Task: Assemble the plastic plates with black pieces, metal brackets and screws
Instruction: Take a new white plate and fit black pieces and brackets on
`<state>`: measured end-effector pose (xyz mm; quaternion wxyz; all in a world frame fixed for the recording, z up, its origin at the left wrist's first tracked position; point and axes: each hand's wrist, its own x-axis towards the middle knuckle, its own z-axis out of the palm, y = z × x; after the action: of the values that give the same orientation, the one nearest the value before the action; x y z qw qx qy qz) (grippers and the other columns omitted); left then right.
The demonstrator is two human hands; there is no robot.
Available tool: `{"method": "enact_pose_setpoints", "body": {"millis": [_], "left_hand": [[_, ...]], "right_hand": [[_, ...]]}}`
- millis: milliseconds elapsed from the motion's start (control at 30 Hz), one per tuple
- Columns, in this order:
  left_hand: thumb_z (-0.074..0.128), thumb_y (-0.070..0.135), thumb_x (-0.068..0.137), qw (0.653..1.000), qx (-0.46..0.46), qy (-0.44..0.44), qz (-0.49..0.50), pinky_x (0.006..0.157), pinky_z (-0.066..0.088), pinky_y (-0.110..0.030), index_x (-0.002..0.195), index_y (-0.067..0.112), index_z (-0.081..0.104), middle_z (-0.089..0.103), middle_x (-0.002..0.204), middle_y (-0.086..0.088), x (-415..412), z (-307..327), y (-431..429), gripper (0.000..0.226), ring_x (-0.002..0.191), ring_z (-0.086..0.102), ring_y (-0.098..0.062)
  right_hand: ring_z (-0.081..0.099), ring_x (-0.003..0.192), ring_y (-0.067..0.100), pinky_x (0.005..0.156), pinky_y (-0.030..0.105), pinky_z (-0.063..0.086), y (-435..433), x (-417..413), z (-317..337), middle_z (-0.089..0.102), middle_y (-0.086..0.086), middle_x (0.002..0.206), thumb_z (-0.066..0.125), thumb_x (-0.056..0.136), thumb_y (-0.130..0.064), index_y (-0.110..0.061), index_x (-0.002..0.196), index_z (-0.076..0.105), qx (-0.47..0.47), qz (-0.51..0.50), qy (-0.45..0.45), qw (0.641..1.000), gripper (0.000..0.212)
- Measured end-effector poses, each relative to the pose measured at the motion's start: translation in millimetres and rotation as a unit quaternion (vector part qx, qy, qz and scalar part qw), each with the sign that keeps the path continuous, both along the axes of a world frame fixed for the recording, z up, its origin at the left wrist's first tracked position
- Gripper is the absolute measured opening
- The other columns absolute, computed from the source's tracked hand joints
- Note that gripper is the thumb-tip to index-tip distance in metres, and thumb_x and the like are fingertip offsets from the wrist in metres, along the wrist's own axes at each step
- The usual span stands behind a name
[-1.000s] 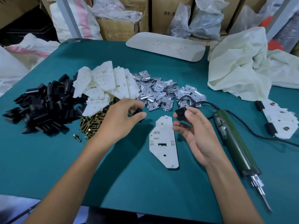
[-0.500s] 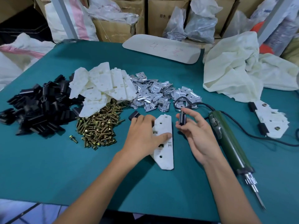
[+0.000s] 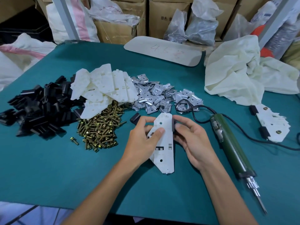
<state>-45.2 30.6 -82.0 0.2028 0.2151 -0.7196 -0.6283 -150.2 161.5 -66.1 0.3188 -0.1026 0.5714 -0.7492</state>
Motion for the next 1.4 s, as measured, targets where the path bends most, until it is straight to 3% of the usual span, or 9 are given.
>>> {"method": "enact_pose_setpoints", "body": {"millis": [167, 267, 700, 800, 900, 1033, 1133, 1233, 1400], "left_hand": [[0.071, 0.037, 0.089, 1.000, -0.010, 0.001, 0.000, 0.066, 0.057, -0.030, 0.100, 0.048, 0.052, 0.077, 0.091, 0.012, -0.6, -1.0, -0.5, 0.024, 0.078, 0.075, -0.011], [0.076, 0.043, 0.082, 1.000, -0.008, -0.003, -0.008, 0.073, 0.060, -0.038, 0.100, 0.050, 0.052, 0.077, 0.093, 0.012, -0.8, -0.7, -1.9, 0.031, 0.083, 0.075, -0.011], [0.081, 0.040, 0.081, 1.000, 0.001, -0.014, 0.011, 0.070, 0.059, -0.036, 0.096, 0.048, 0.052, 0.077, 0.088, 0.012, -1.7, -2.2, -3.2, 0.034, 0.080, 0.075, -0.008], [0.079, 0.048, 0.077, 0.999, -0.016, -0.041, 0.010, 0.068, 0.060, -0.044, 0.096, 0.046, 0.050, 0.076, 0.084, 0.012, -3.4, -1.8, -3.0, 0.035, 0.075, 0.074, -0.009], [0.074, 0.057, 0.071, 0.998, -0.043, -0.054, 0.012, 0.069, 0.057, -0.050, 0.101, 0.040, 0.051, 0.074, 0.083, 0.006, -4.7, -0.8, -3.7, 0.041, 0.074, 0.070, -0.016], [0.077, 0.051, 0.075, 0.998, -0.053, -0.044, 0.010, 0.079, 0.057, -0.047, 0.110, 0.032, 0.055, 0.072, 0.098, 0.012, -3.0, -2.4, -6.1, 0.045, 0.091, 0.069, -0.008], [0.080, 0.048, 0.077, 0.999, -0.034, -0.041, 0.005, 0.076, 0.059, -0.049, 0.107, 0.034, 0.055, 0.074, 0.090, 0.011, -1.2, -3.5, -6.5, 0.042, 0.084, 0.072, -0.006], [0.080, 0.050, 0.077, 0.998, -0.035, -0.047, -0.001, 0.078, 0.058, -0.050, 0.110, 0.034, 0.056, 0.073, 0.092, 0.006, -2.4, -3.5, -6.0, 0.044, 0.088, 0.071, -0.011], [0.079, 0.050, 0.077, 0.997, -0.047, -0.060, 0.006, 0.069, 0.058, -0.052, 0.102, 0.038, 0.053, 0.072, 0.083, 0.004, -3.4, -3.1, -5.8, 0.038, 0.077, 0.070, -0.013]], "right_hand": [[0.073, 0.090, 0.009, 0.082, 0.024, 0.059, -4.7, 6.1, -5.2, 0.079, -0.001, 0.093, 0.074, 0.091, -0.001, -0.015, 0.110, 0.073, 0.023, -0.044, 0.087, 0.995, 0.024], [0.070, 0.095, 0.009, 0.087, 0.027, 0.059, -5.5, 6.6, -6.8, 0.078, -0.004, 0.097, 0.076, 0.090, -0.004, -0.020, 0.106, 0.075, 0.031, -0.061, 0.101, 0.993, 0.023], [0.072, 0.094, 0.006, 0.082, 0.022, 0.054, -7.3, 0.1, 1.2, 0.077, -0.007, 0.101, 0.077, 0.091, -0.011, -0.021, 0.107, 0.074, 0.084, -0.027, 0.154, 0.984, 0.019], [0.065, 0.100, 0.003, 0.087, 0.017, 0.049, -25.8, -10.0, 28.8, 0.071, -0.013, 0.108, 0.076, 0.092, -0.030, -0.030, 0.108, 0.072, 0.193, -0.016, 0.361, 0.912, 0.016], [0.063, 0.090, 0.001, 0.080, 0.018, 0.047, -73.7, -17.3, 64.8, 0.070, -0.016, 0.098, 0.070, 0.094, -0.028, -0.029, 0.102, 0.075, 0.232, 0.136, 0.496, 0.826, 0.010], [0.061, 0.090, 0.000, 0.075, 0.019, 0.045, -139.4, -22.5, 79.3, 0.070, -0.017, 0.102, 0.073, 0.092, -0.019, -0.027, 0.109, 0.076, 0.354, 0.384, 0.546, 0.655, 0.019], [0.066, 0.102, 0.015, 0.088, 0.034, 0.055, -161.5, -29.7, 68.5, 0.071, -0.007, 0.112, 0.076, 0.087, -0.011, -0.027, 0.111, 0.075, 0.433, 0.438, 0.530, 0.583, 0.029], [0.069, 0.098, 0.016, 0.091, 0.040, 0.058, -160.8, -36.9, 62.2, 0.073, -0.009, 0.105, 0.077, 0.085, -0.010, -0.026, 0.108, 0.075, 0.440, 0.448, 0.516, 0.583, 0.028], [0.068, 0.097, 0.015, 0.083, 0.028, 0.053, -138.6, -45.1, 58.9, 0.071, -0.010, 0.097, 0.075, 0.092, -0.017, -0.017, 0.112, 0.075, 0.379, 0.393, 0.507, 0.667, 0.020]]}}
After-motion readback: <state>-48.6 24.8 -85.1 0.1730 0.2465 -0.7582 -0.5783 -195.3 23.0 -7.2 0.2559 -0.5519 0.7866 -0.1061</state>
